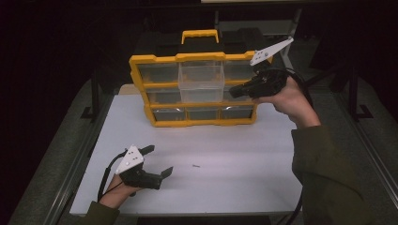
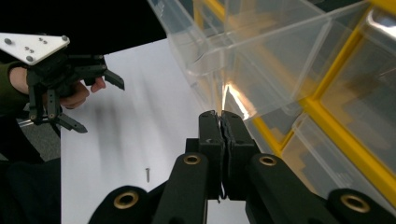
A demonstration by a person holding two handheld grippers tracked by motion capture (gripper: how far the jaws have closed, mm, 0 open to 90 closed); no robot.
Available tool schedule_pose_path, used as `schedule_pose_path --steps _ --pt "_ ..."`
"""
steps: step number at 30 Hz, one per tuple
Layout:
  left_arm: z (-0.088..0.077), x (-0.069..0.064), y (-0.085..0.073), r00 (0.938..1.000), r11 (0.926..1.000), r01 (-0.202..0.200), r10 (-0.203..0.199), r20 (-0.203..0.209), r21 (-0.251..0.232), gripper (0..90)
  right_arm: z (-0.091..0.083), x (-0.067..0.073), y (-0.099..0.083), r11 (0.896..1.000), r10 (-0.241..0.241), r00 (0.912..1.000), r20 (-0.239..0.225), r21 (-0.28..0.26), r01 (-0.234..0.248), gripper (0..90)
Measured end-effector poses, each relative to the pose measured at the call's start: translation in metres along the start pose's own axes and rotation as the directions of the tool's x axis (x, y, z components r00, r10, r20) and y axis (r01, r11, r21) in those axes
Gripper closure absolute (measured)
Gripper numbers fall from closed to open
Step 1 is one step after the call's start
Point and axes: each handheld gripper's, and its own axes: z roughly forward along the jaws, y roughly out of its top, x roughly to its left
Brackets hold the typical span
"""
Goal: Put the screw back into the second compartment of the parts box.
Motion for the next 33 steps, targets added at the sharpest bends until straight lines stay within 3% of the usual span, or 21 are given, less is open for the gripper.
schedule_pose_path --steps 19,33 --pt "-0.001 0.001 0.001 1.0 1.0 -0.004 0.004 -0.001 0.009 0.0 -0.02 -0.002 0.025 0.999 -0.022 0.9995 0.022 -0.037 0.023 87.2" --pt "-0.001 0.001 0.001 1.0 1.0 0.003 -0.003 0.0 0.009 0.0 -0.013 0.004 0.048 0.997 -0.045 0.9989 0.01 -0.055 0.046 87.2"
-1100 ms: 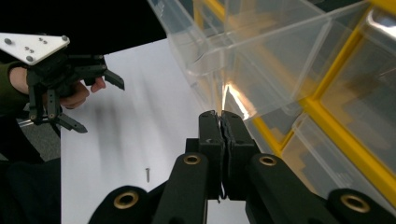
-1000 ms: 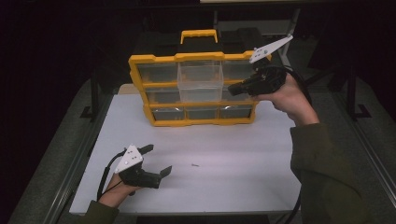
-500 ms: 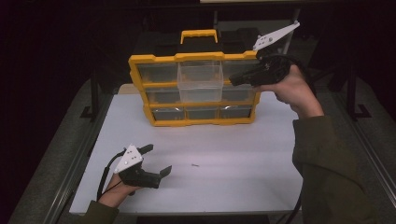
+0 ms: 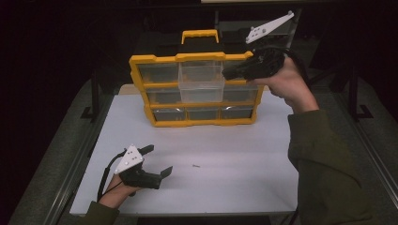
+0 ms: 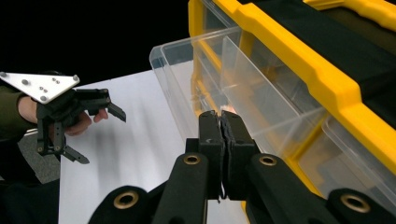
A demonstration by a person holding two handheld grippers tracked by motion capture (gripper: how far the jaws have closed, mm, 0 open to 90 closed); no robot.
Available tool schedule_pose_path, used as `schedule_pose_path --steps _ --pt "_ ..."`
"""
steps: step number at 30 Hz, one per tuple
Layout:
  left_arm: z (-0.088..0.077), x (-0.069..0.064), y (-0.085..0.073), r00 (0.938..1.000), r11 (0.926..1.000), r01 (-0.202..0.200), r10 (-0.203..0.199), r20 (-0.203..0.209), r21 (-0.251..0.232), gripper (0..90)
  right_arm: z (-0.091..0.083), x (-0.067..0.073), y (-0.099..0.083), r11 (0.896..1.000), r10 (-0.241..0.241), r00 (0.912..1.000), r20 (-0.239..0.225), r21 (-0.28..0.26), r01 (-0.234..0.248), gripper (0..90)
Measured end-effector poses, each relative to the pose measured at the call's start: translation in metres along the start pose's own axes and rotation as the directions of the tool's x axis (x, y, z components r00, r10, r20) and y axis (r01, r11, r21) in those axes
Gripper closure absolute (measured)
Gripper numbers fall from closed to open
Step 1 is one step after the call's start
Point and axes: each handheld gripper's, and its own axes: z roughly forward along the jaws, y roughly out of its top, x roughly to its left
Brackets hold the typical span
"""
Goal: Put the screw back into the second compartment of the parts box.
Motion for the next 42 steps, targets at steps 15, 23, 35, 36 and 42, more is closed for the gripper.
schedule_pose_path --steps 15,23,35,36,42 --pt "0.0 0.0 0.0 1.0 1.0 -0.007 0.007 0.003 0.001 0.0 0.027 0.0 0.019 1.0 -0.015 0.9998 -0.011 0.021 0.015 87.1" --pt "-0.001 0.001 0.0 0.9999 0.9999 -0.015 0.015 0.001 0.005 0.0 0.045 -0.002 0.025 0.998 -0.022 0.9997 -0.011 0.066 0.023 86.7" --pt "-0.002 0.001 0.001 0.9998 0.9998 -0.017 0.017 0.003 0.004 0.0 0.054 -0.006 0.024 0.994 -0.035 0.9994 -0.008 0.104 0.036 82.0" --pt "-0.002 0.001 0.0 0.9998 0.9998 -0.018 0.018 0.004 0.004 0.0 0.053 -0.005 0.025 0.995 -0.03 0.9995 0.009 0.092 0.029 77.6" --pt "-0.002 0.001 0.0 0.9999 0.9999 -0.012 0.012 0.003 0.002 0.0 0.044 -0.005 0.024 0.997 -0.007 0.9999 0.014 0.071 0.006 89.1"
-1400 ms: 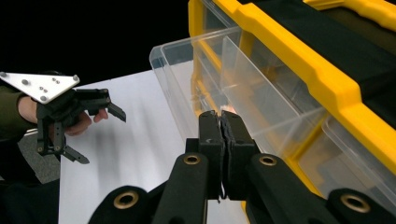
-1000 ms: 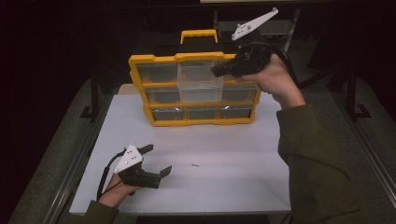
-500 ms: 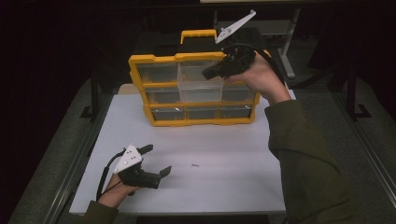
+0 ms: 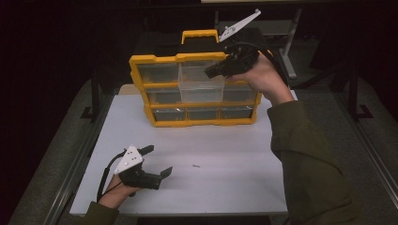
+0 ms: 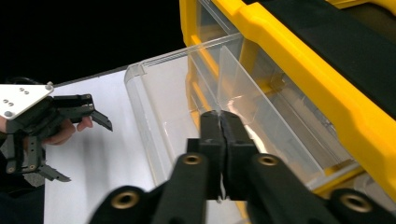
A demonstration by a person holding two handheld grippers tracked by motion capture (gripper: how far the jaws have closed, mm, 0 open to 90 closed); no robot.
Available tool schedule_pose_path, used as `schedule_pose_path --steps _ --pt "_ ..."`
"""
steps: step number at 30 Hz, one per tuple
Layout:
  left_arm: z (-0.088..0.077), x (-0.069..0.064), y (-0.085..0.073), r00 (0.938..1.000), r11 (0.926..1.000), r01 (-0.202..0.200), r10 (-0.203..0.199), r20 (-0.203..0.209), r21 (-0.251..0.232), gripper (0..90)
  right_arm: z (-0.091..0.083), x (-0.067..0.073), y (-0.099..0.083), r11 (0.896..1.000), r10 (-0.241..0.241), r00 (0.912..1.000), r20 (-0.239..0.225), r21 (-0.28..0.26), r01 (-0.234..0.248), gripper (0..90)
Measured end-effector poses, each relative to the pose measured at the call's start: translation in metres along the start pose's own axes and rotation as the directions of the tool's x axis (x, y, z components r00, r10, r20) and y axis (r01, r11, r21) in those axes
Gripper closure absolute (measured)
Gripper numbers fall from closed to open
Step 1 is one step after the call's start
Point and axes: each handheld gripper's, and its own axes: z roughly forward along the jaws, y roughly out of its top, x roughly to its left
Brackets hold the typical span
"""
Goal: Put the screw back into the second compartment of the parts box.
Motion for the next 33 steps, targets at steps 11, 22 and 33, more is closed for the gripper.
schedule_pose_path --steps 11,22,33 --pt "0.001 -0.002 0.0 0.9999 0.9999 0.012 -0.012 0.003 0.0 0.0 -0.03 -0.001 -0.01 0.998 0.025 0.9995 0.02 -0.054 -0.024 89.2" --pt "0.001 -0.002 0.0 0.9999 0.9999 0.012 -0.012 0.002 0.002 0.0 -0.043 -0.005 -0.033 0.997 0.053 0.9975 0.046 -0.062 -0.05 89.2" --pt "0.001 -0.002 -0.001 0.9999 0.9999 0.014 -0.014 0.001 -0.009 0.0 -0.032 -0.002 -0.057 0.997 0.066 0.9968 0.045 -0.044 -0.064 89.2"
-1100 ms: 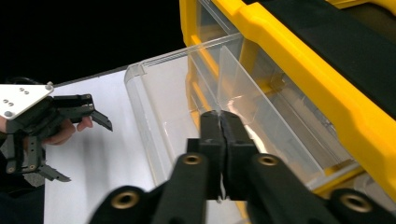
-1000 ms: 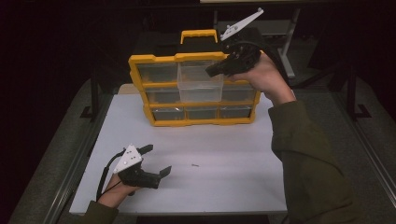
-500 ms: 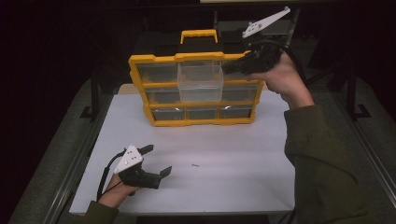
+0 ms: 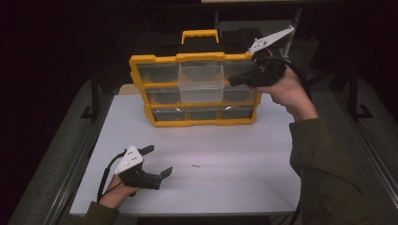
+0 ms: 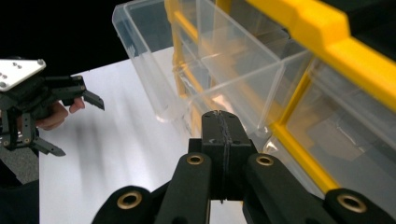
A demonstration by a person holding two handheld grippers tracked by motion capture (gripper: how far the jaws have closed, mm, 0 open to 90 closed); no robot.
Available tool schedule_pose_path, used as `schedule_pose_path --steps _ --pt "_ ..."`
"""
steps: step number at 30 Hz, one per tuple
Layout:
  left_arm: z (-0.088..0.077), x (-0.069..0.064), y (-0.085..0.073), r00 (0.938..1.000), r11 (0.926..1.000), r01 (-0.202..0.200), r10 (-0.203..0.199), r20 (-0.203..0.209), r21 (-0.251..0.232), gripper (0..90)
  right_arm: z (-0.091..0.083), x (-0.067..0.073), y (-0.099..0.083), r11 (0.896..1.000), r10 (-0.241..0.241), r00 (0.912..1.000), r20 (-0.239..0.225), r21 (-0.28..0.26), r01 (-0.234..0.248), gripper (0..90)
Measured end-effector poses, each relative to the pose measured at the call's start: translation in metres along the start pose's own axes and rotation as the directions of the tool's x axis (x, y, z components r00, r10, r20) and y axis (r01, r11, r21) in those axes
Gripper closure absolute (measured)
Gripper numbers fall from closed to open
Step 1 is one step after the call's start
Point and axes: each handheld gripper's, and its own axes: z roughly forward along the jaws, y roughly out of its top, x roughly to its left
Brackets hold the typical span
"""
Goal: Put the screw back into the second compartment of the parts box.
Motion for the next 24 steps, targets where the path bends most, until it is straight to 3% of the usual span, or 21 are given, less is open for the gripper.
schedule_pose_path --steps 11,24 --pt "0.0 0.0 0.0 1.0 1.0 -0.007 0.007 -0.001 0.0 0.0 0.012 0.003 -0.024 1.0 0.02 0.9998 -0.001 0.014 -0.02 87.9" --pt "-0.001 0.0 0.0 1.0 1.0 -0.005 0.005 -0.003 0.003 0.0 0.034 0.007 -0.05 0.998 0.057 0.9982 -0.019 0.025 -0.057 68.6"
